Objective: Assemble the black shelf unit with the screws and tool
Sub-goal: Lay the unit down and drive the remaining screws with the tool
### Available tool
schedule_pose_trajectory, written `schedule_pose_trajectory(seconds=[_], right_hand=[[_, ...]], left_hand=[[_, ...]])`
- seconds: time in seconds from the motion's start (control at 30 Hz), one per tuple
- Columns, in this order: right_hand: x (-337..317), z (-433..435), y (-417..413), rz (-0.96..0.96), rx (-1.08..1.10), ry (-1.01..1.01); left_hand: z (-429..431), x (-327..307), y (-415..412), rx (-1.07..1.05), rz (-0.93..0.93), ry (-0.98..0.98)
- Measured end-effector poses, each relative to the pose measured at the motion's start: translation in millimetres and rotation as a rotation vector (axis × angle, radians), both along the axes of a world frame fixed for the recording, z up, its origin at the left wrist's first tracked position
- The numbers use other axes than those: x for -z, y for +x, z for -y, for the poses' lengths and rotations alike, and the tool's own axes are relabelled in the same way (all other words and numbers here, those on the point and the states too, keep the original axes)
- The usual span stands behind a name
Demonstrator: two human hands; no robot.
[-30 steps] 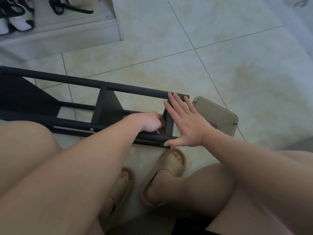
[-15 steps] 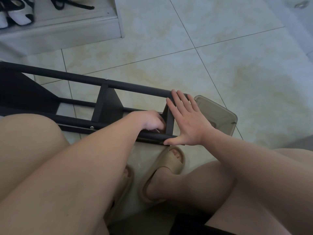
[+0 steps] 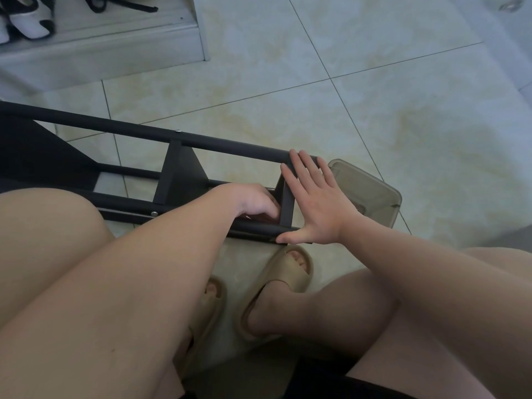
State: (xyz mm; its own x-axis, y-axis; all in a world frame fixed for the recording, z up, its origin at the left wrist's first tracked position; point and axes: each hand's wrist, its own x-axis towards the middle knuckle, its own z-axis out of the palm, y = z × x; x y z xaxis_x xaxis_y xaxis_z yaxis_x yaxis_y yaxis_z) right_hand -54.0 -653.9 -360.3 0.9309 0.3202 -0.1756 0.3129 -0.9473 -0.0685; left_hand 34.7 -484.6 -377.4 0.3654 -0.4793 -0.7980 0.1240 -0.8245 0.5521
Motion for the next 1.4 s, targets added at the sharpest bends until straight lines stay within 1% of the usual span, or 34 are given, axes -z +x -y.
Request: schedule_pose_trajectory(seconds=[0.47,0.8,1.07,1.2,1.33,1.4], right_hand=[[-2,-2,-4,-0.007,-0.003,-0.013],[-1,-2,-6,-0.005,-0.002,-0.009],[-1,-2,-6,-0.011,0.003,-0.021],[-1,-2,-5,-0.005,0.006,-0.008],[0,-2,-4,0.004,0.003,-0.004],[1,-2,-4,0.009,0.000,-0.007]], left_hand=[[-1,-2,-3,-0.026,-0.045,0.048],[-4,-2,-2,-0.080,-0.208,0.031],[-3,-6,-3,-0.068,-0.367,0.026],[-1,-10,-5,-0.077,-0.337,0.027],[0,-12,-6,-0.093,-0.190,0.071],[0,-12,-5,-0.089,-0.162,0.073]])
